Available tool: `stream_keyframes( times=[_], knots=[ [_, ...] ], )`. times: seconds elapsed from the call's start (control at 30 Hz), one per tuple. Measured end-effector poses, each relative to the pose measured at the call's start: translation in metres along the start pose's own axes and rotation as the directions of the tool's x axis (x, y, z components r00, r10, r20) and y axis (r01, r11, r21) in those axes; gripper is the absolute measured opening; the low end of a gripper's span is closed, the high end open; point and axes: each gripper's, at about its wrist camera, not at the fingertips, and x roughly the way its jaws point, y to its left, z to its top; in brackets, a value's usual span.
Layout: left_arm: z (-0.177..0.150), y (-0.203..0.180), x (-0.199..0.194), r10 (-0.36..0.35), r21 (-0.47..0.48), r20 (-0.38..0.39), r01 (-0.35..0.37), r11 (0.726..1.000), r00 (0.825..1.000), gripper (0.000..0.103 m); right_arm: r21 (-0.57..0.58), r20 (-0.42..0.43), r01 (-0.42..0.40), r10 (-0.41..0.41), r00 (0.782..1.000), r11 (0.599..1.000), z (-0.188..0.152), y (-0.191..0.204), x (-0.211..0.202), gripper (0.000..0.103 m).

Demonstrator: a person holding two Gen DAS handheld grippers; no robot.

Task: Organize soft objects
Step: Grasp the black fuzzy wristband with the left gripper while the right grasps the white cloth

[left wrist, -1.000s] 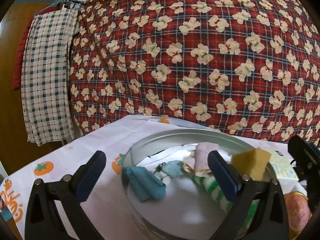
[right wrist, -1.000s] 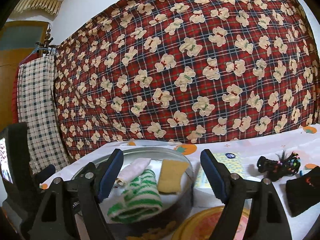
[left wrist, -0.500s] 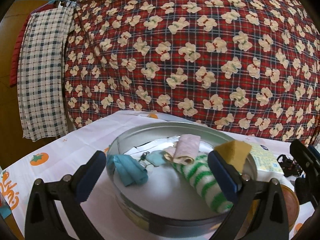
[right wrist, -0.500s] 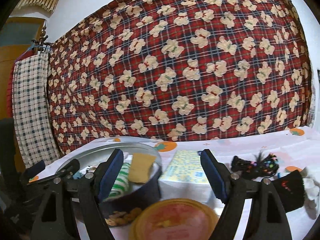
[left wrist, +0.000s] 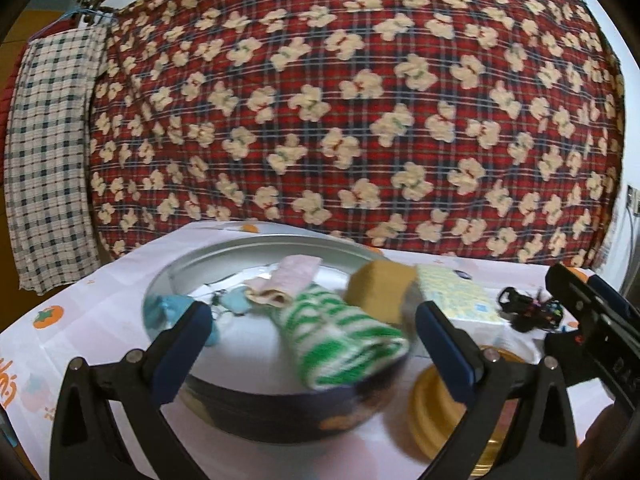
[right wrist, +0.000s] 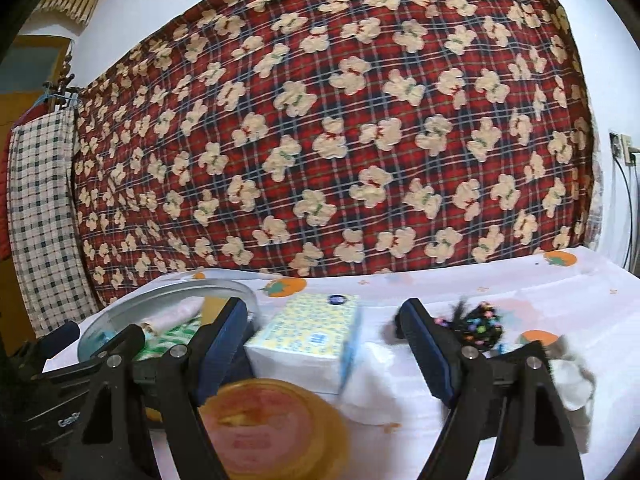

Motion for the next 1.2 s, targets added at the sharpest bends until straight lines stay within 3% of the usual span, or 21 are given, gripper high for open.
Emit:
stream_keyframes(
  times=[0.43,0.87,1.03,1.2],
  knots=[
    [-0.005,-0.054,-0.007,-0.102,0.067,-0.017,0.103,0.992,0.995,0.103,0.125,-0.047,0.143,-0.138,0.989,0.982,0.005,-0.098,-0.013,0.081],
    [-0.011,-0.112,-0.01,-0.216,0.126,-0.057,0.221,0.967,0.975,0.103,0.167,-0.05,0.237,-0.232,0.971,0.957,0.009,-0.169,-0.032,0.081],
    [-0.014,-0.141,-0.012,-0.29,0.162,-0.084,0.301,0.94,0.953,0.103,0.198,-0.082,0.25,-0.238,0.968,0.948,0.01,-0.2,-0.036,0.081],
    [-0.018,-0.177,-0.01,-0.378,0.204,-0.158,0.405,0.891,0.912,0.103,0.286,-0.144,0.226,-0.191,0.971,0.931,0.004,-0.229,-0.033,0.081]
  ],
)
